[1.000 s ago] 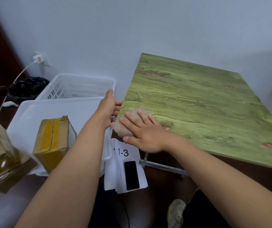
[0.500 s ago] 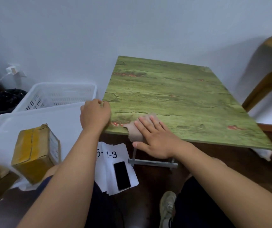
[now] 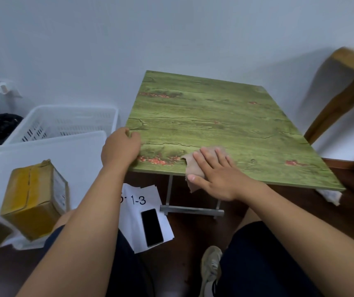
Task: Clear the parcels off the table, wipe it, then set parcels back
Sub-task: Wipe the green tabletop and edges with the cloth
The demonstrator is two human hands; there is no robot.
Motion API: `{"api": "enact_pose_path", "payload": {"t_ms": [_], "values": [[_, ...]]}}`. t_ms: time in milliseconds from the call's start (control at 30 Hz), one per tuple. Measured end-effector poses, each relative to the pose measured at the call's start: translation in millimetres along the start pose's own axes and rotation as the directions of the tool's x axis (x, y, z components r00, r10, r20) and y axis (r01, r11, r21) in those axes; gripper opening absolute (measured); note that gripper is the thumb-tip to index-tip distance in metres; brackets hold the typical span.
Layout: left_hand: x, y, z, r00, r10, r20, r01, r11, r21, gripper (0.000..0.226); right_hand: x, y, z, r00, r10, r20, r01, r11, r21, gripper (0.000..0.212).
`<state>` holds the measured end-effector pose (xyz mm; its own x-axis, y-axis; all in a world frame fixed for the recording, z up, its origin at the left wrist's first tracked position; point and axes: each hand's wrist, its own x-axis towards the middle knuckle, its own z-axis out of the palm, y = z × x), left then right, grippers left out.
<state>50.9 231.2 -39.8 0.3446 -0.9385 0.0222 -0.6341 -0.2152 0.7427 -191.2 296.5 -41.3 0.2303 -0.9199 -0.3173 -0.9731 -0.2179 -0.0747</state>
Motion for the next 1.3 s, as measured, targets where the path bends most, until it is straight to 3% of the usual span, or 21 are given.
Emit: {"api": "enact_pose_path", "payload": {"t_ms": [133, 400, 867, 1067, 1300], "values": [[3.4, -4.2, -1.2, 1.0, -0.01, -0.002, 0.01, 1.0, -0.025, 0.035, 20.0, -20.6, -6.5, 0.999, -0.046, 0.021, 0.046, 0.999, 0.004, 0.074], [14.1, -7.3, -5.9, 1.0, 0.007, -0.016, -0.008, 0.998, -0.065, 0.027, 68.5, -65.6, -19.7, 0.992, -0.117, 0.048, 0.116, 0.993, 0.009, 0.075], [36.3, -17.1, -6.7, 0.998, 0.007, -0.069, -0.013, 0.997, -0.08, 0.028, 150.3, -101.6, -45.2, 0.995, -0.076, 0.062, 0.076, 0.997, -0.009, 0.076], [37.6, -12.9, -2.9, 0.996, -0.005, -0.084, 0.001, 0.999, -0.055, 0.024, 171.8, -103.2, -50.8, 0.997, -0.048, 0.057, 0.048, 0.999, 0.012, 0.076], [36.8, -3.9, 2.0, 0.992, 0.113, -0.052, -0.11, 0.992, 0.068, 0.033, 184.1, -95.1, -53.3, 0.999, -0.038, 0.033, 0.036, 0.998, 0.058, 0.073]]}}
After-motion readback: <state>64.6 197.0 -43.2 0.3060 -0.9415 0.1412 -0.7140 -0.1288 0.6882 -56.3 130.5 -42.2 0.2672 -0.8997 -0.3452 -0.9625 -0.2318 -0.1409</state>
